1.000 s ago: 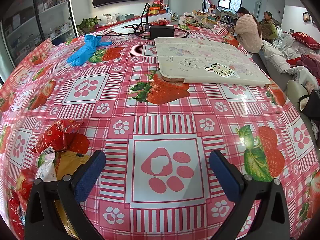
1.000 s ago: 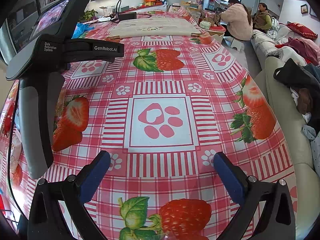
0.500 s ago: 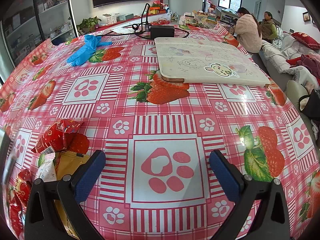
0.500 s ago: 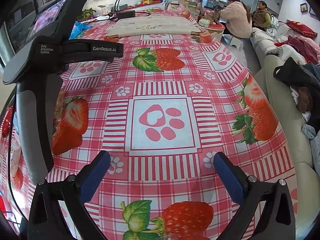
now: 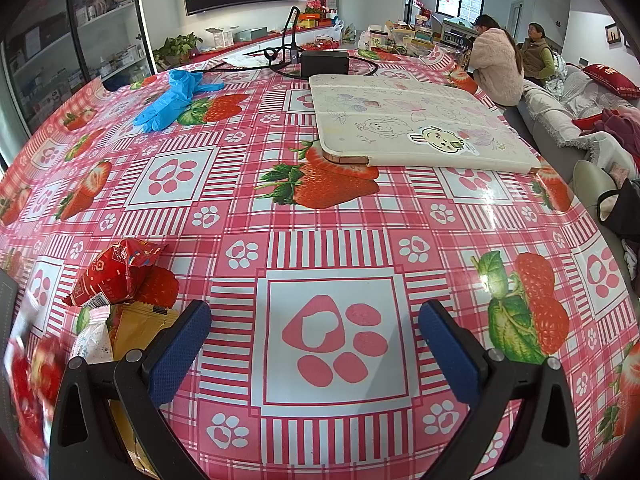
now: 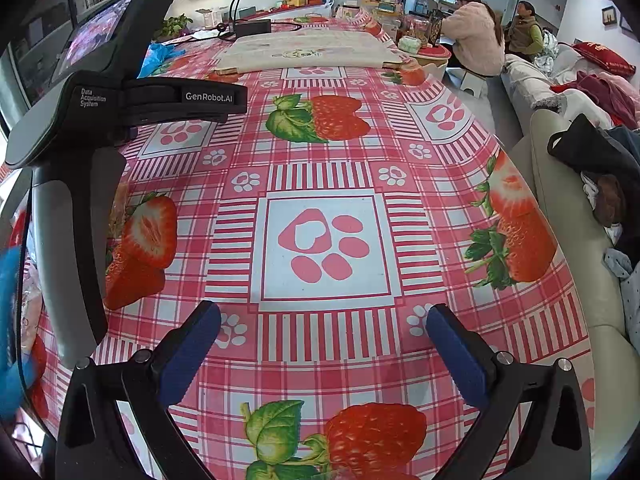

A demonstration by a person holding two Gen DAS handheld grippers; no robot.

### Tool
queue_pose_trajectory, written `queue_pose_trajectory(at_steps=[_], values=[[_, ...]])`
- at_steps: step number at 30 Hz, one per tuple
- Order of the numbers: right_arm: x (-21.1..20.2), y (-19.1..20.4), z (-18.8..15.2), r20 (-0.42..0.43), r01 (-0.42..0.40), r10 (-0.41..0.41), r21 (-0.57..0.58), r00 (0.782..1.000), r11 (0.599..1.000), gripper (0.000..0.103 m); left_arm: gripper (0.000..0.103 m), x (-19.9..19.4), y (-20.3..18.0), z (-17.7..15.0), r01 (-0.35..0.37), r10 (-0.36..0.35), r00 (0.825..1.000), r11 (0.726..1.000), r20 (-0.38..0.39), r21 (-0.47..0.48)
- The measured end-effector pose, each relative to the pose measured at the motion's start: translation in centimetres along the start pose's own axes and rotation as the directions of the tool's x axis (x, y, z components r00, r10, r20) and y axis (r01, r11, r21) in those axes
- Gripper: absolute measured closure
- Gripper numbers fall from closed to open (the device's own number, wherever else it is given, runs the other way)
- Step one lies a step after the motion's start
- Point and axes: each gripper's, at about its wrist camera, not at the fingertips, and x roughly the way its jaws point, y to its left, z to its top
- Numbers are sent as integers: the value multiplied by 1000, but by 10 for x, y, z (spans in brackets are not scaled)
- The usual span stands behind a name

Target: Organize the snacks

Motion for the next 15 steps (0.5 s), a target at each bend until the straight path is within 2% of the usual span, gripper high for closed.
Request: queue_pose_trajectory(at_steps=[15], values=[[2, 1, 2, 10, -3, 3, -1, 1000, 1000, 0, 0, 0, 0, 0, 0, 0, 1000, 1000, 0, 0]])
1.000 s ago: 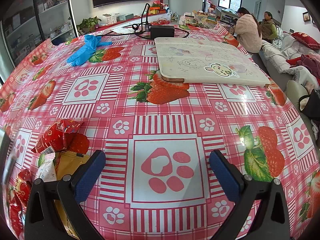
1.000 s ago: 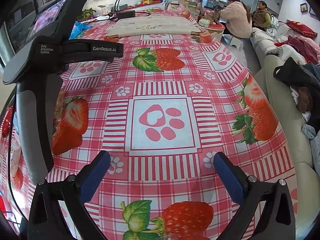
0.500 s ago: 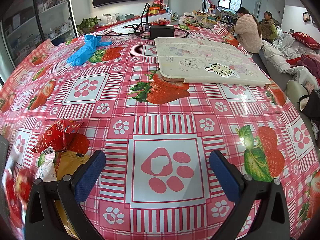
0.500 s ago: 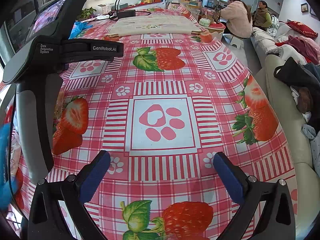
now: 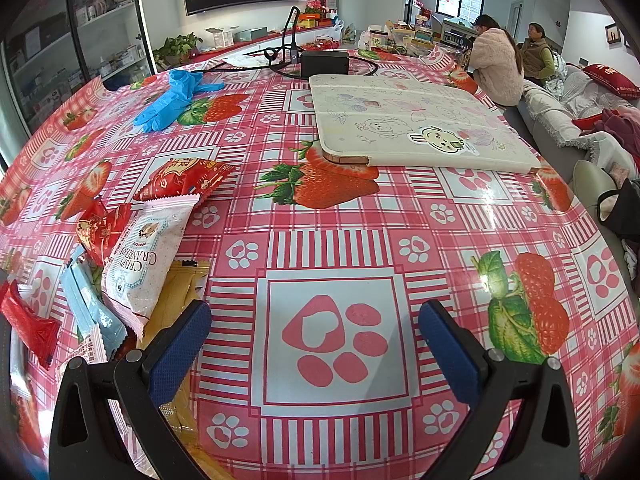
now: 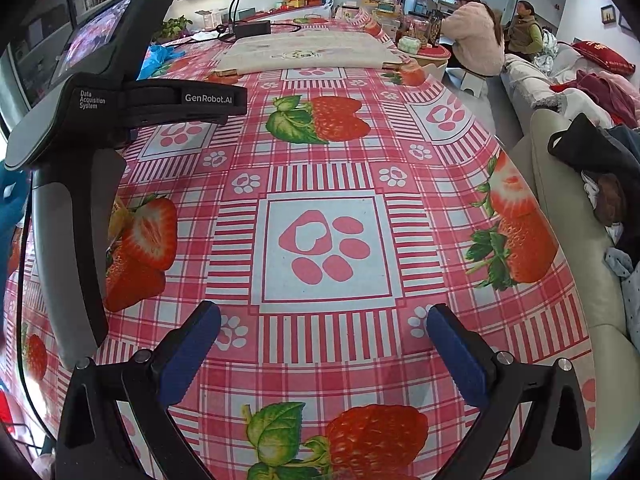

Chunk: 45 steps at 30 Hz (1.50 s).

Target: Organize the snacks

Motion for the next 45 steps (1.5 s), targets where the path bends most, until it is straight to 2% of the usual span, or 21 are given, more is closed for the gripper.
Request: queue_pose_trajectory(at_steps=[6, 20, 23, 28, 31, 34, 37, 39, 41, 45], values=[[3, 0, 4, -27, 0, 0, -1, 1000, 1000, 0, 0, 0, 0, 0, 0, 0, 1000, 1000, 0, 0], [3, 1, 4, -9, -1, 1, 0, 1000, 1000, 0, 0, -1, 1, -1, 12, -12, 1000, 1000, -6, 2], [4, 1, 5, -10, -2, 2, 0, 1000, 1000, 0, 0, -2, -3, -1, 84, -82, 996, 991, -25, 106], [3, 1, 4, -4, -4, 4, -2, 1000, 1000, 0, 0, -8, -17, -9, 181, -161, 982, 945, -95, 272], [3, 1, 4, -3, -4, 4, -1, 1000, 1000, 0, 0, -10, -17, -12, 205, -181, 977, 941, -111, 269], [3, 1, 4, -2, -4, 4, -1, 1000, 1000, 0, 0, -13, -15, -13, 184, -135, 969, 953, -207, 240], [3, 1, 4, -3, -5, 5, -1, 1000, 1000, 0, 0, -18, -14, -13, 194, -122, 952, 949, -279, 249], [4, 1, 4, -4, -4, 4, -1, 1000, 1000, 0, 0, -29, -7, -16, 171, -115, 961, 961, -250, 217], [3, 1, 4, -2, -4, 4, -2, 1000, 1000, 0, 0, -48, 7, -18, 181, -144, 967, 968, -208, 172], [4, 2, 4, 0, -4, 4, -2, 1000, 1000, 0, 0, -83, 50, -20, 164, -152, 980, 982, -131, 89]])
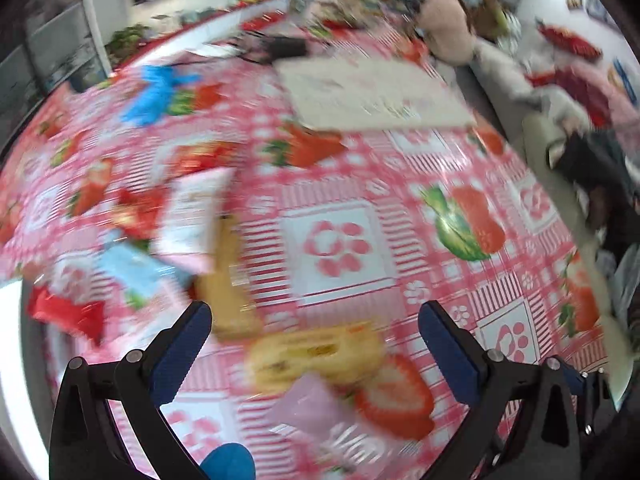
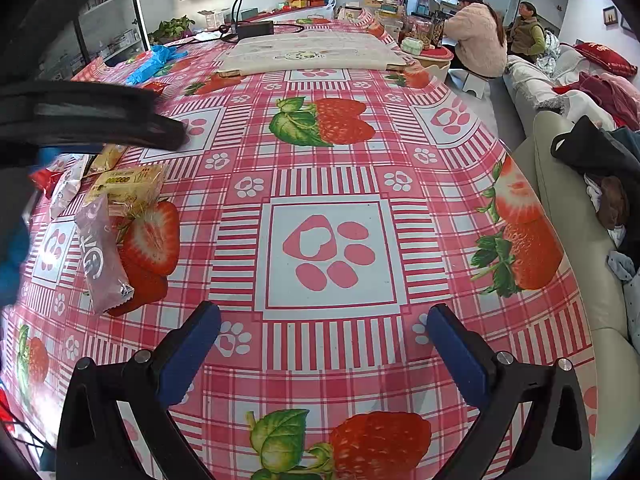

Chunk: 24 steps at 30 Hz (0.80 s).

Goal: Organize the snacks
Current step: 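Move both grippers toward the scattered snack packets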

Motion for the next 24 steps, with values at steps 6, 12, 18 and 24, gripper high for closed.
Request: queue_pose_trajectory(at_steps=[6, 12, 18, 24], values=[[0, 0, -1, 5, 0, 0, 2, 1000, 1000, 0, 0, -23, 73, -20, -118, 125, 991, 983, 44, -143], [0, 1, 0, 1, 5, -5, 7, 1000, 1000, 0, 0, -3, 84, -38, -163, 163, 987, 987, -11, 6], [-2, 8, 13, -77, -73, 76, 32, 994, 997, 0, 0, 21, 79, -33, -154, 158, 987, 982, -21, 109], [-7, 62, 26, -84, -224, 217, -94, 973, 970, 0, 0, 26, 93, -35, -65, 65, 998, 997, -9, 53]])
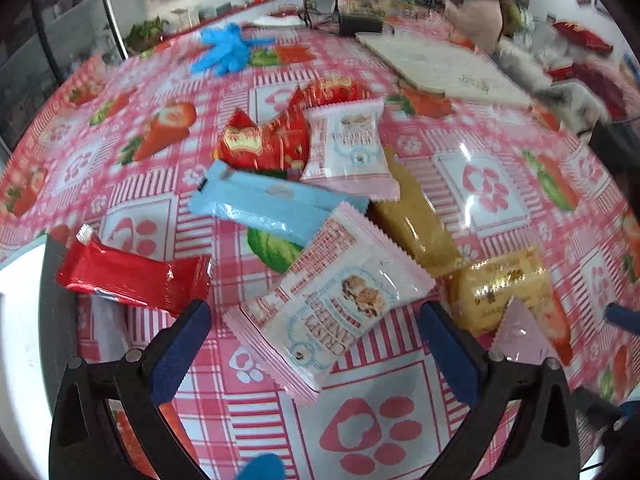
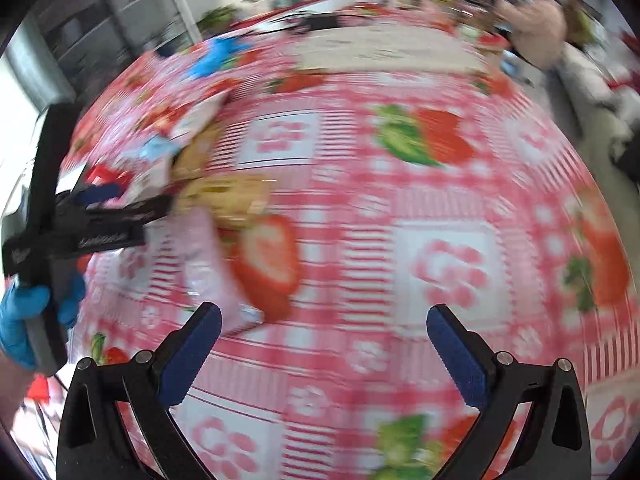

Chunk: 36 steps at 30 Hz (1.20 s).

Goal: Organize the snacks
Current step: 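Move both grippers toward the scattered snack packets, then grasp the pink packet with the right gripper while the left gripper grasps the white cranberry packet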

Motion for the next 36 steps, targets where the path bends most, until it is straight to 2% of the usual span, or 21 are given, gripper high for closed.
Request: queue_pose_trajectory(at_steps=[3, 9, 11, 13, 15, 16, 17, 18, 22, 26, 28, 29, 30, 31, 33, 36], values=[[18, 22, 9, -41, -8, 5, -73, 999, 997, 0, 0, -5, -2, -7, 1, -2, 999, 1000, 54, 13], [35, 40, 21, -90, 0, -9, -104, 996, 995, 0, 3, -5, -6, -2, -7, 6, 1000, 1000, 15, 9], [33, 46, 21, -80, 28, -37, -117, 996, 993, 13, 11, -5, -8, -4, 5, -5, 1000, 1000, 11, 14], [30, 52, 22, -66, 57, -67, -146, 996, 988, 43, 26, -11, -11, -10, 12, -12, 1000, 1000, 18, 19], [27, 55, 19, -60, 53, -62, -147, 996, 988, 58, 51, -18, -15, -17, 14, -14, 1000, 1000, 20, 25], [25, 53, 18, -58, 54, -63, -141, 996, 989, 64, 56, -23, -16, -22, 6, -7, 1000, 1000, 20, 21], [23, 51, 15, -53, 59, -66, -124, 996, 990, 65, 64, -27, -16, -30, -6, 6, 1000, 1000, 17, 7], [21, 48, 13, -52, 62, -68, -106, 996, 992, 65, 67, -32, -15, -37, -15, 15, 1000, 1000, 13, -12], [10, 27, -4, -39, 81, -81, 10, 996, 997, 65, 69, -50, -11, -71, -34, 35, 999, 996, 12, -83], [-6, 15, -28, -38, 81, -78, 81, 996, 993, 65, 68, -63, -15, -95, -7, 8, 1000, 998, 22, -69], [-11, 19, -38, -43, 77, -74, 63, 996, 995, 65, 51, -66, -14, -98, 16, -14, 1000, 998, 26, -59], [-14, 21, -42, -44, 64, -62, 51, 997, 997, 65, 30, -68, -11, -99, 19, -17, 999, 998, 32, -63], [-17, 21, -46, -44, 46, -44, 49, 998, 998, 60, 18, -72, -6, -101, 4, -1, 999, 997, 47, -73], [-20, 20, -48, -39, 37, -35, 55, 999, 998, 38, 18, -76, -2, -103, -11, 17, 998, 997, 67, -80], [-26, 14, -53, -15, 42, -41, 73, 999, 996, 7, 17, -80, 6, -102, -16, 21, 997, 997, 72, -76], [-29, 4, -51, -18, 51, -49, 104, 999, 993, 7, 17, -78, 12, -100, -16, 18, 999, 998, 41, -59]])
